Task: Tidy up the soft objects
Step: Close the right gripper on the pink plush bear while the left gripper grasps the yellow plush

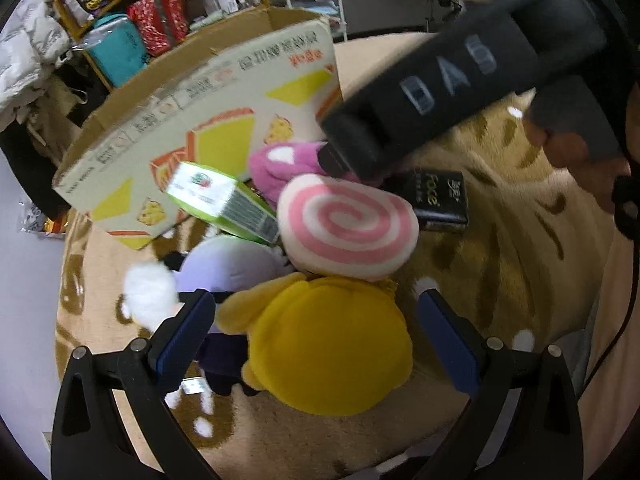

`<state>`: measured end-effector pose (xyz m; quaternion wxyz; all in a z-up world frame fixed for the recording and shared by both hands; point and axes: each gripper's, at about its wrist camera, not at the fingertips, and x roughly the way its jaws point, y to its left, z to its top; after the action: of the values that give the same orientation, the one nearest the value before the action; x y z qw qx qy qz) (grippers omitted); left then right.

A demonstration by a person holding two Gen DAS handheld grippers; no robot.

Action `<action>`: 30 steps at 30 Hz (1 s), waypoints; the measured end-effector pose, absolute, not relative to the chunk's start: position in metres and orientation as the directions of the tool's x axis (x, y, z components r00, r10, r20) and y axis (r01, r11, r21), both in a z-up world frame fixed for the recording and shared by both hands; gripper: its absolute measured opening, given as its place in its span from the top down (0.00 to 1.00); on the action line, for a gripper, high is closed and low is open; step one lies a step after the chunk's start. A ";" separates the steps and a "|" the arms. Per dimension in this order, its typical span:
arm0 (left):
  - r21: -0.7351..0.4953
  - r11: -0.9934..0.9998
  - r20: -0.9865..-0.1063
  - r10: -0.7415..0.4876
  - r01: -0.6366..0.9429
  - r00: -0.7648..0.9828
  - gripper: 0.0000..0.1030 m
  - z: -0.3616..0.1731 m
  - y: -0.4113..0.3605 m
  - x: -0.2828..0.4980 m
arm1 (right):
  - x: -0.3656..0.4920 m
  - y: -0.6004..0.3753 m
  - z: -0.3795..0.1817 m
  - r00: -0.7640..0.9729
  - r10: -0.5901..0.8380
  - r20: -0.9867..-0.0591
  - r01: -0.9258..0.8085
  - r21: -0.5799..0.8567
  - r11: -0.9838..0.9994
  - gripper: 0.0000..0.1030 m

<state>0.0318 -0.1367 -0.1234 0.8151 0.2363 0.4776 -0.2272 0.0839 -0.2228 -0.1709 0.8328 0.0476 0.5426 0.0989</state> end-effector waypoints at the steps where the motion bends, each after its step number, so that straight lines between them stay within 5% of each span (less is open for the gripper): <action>1: 0.174 0.783 -0.889 -0.136 0.597 0.437 0.03 -0.125 -0.139 0.032 | 0.085 -0.226 -0.171 0.395 0.217 -0.892 -0.103 0.192 0.976 0.05; 4: 0.172 0.789 -0.897 -0.123 0.590 0.426 0.03 -0.130 -0.141 0.032 | 0.087 -0.230 -0.171 0.405 0.236 -0.883 -0.097 0.215 0.972 0.12; 18: 0.225 0.787 -0.898 -0.061 0.574 0.435 0.04 -0.138 -0.153 0.028 | 0.098 -0.214 -0.191 0.345 0.263 -0.901 -0.132 0.231 0.964 0.14; 24: 0.215 0.800 -0.895 -0.067 0.560 0.441 0.15 -0.137 -0.145 0.031 | 0.098 -0.215 -0.192 0.326 0.300 -0.897 -0.123 0.274 0.954 0.35; 30: 0.201 0.807 -0.890 -0.085 0.555 0.447 0.29 -0.135 -0.135 0.034 | 0.095 -0.213 -0.190 0.329 0.313 -0.891 -0.131 0.286 0.949 0.39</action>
<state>0.0336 -0.1355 -0.1347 0.8158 0.2409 0.4879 -0.1963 0.0949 -0.2132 -0.1904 0.8111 0.0811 0.5628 0.1370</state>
